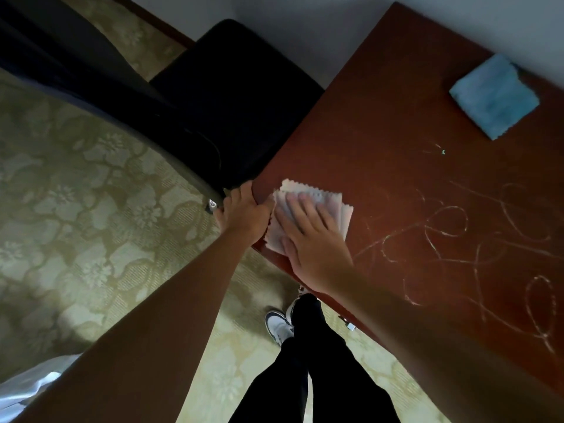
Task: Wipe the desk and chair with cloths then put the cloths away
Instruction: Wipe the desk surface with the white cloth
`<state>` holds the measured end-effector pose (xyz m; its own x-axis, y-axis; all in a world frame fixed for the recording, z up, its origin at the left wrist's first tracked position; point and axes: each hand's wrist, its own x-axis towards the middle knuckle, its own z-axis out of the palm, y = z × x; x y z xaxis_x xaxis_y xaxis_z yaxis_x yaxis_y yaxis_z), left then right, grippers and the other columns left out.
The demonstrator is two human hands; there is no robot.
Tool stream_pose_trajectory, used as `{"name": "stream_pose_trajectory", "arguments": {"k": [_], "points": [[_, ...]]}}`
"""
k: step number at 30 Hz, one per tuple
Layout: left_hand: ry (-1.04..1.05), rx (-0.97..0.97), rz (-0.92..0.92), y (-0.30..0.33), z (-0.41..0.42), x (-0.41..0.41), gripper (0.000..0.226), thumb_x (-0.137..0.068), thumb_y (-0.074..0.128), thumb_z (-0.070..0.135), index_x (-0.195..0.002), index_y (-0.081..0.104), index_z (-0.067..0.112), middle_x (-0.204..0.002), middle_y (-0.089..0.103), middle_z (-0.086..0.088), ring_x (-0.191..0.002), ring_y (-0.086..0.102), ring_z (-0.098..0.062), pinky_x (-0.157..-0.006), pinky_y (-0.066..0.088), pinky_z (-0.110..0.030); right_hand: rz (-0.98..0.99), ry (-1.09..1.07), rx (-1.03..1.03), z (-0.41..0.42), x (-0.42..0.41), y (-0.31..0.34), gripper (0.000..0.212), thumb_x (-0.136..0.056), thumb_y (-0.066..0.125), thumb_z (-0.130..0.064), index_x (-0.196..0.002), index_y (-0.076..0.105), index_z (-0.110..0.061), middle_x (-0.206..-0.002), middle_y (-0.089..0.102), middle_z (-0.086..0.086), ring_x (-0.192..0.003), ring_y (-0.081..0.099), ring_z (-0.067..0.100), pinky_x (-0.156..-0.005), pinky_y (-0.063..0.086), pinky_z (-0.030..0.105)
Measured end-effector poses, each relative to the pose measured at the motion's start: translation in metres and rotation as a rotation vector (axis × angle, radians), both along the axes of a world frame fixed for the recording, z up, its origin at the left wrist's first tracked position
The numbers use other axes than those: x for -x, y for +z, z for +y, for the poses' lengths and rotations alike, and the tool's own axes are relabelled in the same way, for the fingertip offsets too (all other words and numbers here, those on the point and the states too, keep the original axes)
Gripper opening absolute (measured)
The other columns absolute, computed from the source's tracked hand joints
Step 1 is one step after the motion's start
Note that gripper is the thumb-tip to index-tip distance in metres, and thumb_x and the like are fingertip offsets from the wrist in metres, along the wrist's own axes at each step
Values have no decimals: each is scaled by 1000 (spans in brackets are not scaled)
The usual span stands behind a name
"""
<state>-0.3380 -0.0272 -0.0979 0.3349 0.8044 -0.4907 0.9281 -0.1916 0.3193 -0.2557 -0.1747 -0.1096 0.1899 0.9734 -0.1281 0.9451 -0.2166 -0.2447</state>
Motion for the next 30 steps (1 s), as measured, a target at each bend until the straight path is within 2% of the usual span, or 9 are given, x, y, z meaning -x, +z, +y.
{"name": "stream_pose_trajectory", "arguments": {"k": [3, 8, 12, 14, 17, 20, 24, 26, 30], "points": [[-1, 68, 1, 4, 2, 1, 62, -98, 40, 53, -152, 24, 25, -154, 35, -5, -141, 30, -26, -117, 14, -50, -30, 36, 5, 5, -43, -3, 57, -103, 23, -36, -156, 9, -24, -164, 11, 7, -152, 3, 30, -121, 3, 53], [17, 83, -10, 5, 5, -1, 65, -97, 34, 60, -152, 26, 25, -152, 38, -4, -141, 32, -25, -117, 15, -50, 24, -374, 25, 62, -103, 2, 56, -106, 17, -40, -158, 2, -24, -165, -2, 7, -152, -6, 27, -121, -5, 46], [40, 52, -1, 5, 1, -2, 66, -96, 33, 63, -151, 29, 26, -153, 37, -7, -141, 33, -27, -115, 15, -49, 31, 14, -28, 8, 1, 4, 58, -104, 28, -39, -157, 9, -26, -165, 5, 4, -152, -3, 28, -121, 0, 53], [45, 47, 2, 5, 0, -2, 66, -96, 36, 62, -150, 29, 25, -153, 37, -8, -141, 33, -29, -116, 14, -50, 76, 124, -29, -2, -11, 2, 55, -104, 25, -41, -156, 9, -30, -165, 7, 1, -152, -2, 24, -122, 4, 50], [65, 84, 48, 8, -1, -5, 68, -96, 38, 62, -153, 23, 27, -156, 31, -9, -144, 26, -30, -117, 13, -52, 46, -70, -18, 29, -110, -2, 53, -103, 15, -47, -154, 11, -33, -162, 20, 9, -150, 14, 29, -118, 13, 61], [46, 12, 39, 10, -9, -11, 70, -97, 39, 58, -155, 17, 26, -160, 20, -9, -147, 17, -30, -117, 10, -54, 15, -286, 38, 49, -181, 1, 57, -103, 11, -51, -156, 8, -30, -165, 5, 6, -152, -3, 29, -122, 3, 53], [58, -101, -111, 13, -21, -38, 64, -100, 38, 52, -155, 20, 25, -161, 18, -8, -150, 13, -28, -117, 7, -55, 6, -99, -181, 15, -98, -6, 55, -103, 38, -40, -154, 23, -26, -162, 21, 9, -150, 10, 34, -119, 5, 59], [27, -157, -101, 11, -25, -51, 64, -100, 38, 50, -155, 18, 24, -163, 15, -9, -151, 9, -26, -117, 6, -54, 66, 58, -177, -21, -51, -4, 51, -102, 36, -41, -152, 28, -29, -161, 25, 3, -151, 13, 29, -120, 10, 55], [-93, -219, -9, 6, -34, -80, 65, -101, 32, 52, -157, 9, 28, -166, 1, -9, -152, -8, -26, -120, -1, -54, -24, 50, -173, -14, -131, -16, 60, -100, 43, -34, -154, 19, -25, -161, 24, 8, -149, 16, 33, -117, 14, 60]]}}
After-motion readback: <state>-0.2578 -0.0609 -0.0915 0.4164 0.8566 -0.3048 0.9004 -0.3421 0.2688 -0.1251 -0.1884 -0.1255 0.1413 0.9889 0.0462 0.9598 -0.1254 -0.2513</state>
